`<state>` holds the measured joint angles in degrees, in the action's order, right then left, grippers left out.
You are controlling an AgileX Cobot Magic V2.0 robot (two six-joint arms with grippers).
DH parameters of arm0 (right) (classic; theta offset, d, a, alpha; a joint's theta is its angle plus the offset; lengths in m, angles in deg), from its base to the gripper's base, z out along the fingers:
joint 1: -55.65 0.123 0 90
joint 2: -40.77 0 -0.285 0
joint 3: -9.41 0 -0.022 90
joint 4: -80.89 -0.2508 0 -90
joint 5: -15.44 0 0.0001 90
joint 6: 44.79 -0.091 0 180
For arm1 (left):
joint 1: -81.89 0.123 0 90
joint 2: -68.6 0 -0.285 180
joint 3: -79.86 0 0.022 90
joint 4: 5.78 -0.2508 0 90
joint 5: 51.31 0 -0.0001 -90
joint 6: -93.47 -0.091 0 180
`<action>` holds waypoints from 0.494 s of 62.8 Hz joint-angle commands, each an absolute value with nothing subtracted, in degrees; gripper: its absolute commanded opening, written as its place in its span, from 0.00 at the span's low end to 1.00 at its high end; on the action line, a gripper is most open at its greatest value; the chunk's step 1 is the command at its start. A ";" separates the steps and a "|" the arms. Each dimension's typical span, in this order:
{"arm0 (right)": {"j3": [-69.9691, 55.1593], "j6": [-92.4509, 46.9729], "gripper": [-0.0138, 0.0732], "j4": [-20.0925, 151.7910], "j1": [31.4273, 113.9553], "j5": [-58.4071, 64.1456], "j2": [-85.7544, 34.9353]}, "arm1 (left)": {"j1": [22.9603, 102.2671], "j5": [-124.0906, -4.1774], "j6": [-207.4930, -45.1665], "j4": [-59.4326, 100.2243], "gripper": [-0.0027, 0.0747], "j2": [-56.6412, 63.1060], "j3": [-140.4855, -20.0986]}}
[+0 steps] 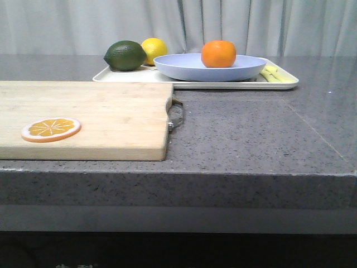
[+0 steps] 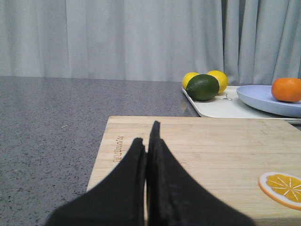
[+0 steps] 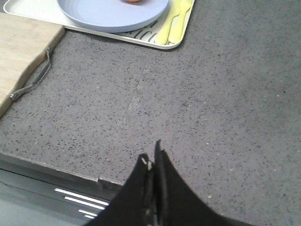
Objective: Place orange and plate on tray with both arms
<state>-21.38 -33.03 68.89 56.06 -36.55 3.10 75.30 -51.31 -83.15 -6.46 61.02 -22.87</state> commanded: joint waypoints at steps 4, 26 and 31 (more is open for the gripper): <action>-25.81 -32.76 0.08 71.72 56.80 -24.74 7.50 | 75.31 -47.27 -83.13 -6.42 0.01 62.26 -22.55; -59.35 -32.76 0.08 70.66 56.10 9.82 29.03 | 75.31 -47.27 -83.13 -6.42 0.01 62.26 -22.55; -63.80 -32.76 0.08 70.44 55.56 12.60 32.75 | 75.31 -47.27 -83.13 -6.42 0.01 62.26 -22.55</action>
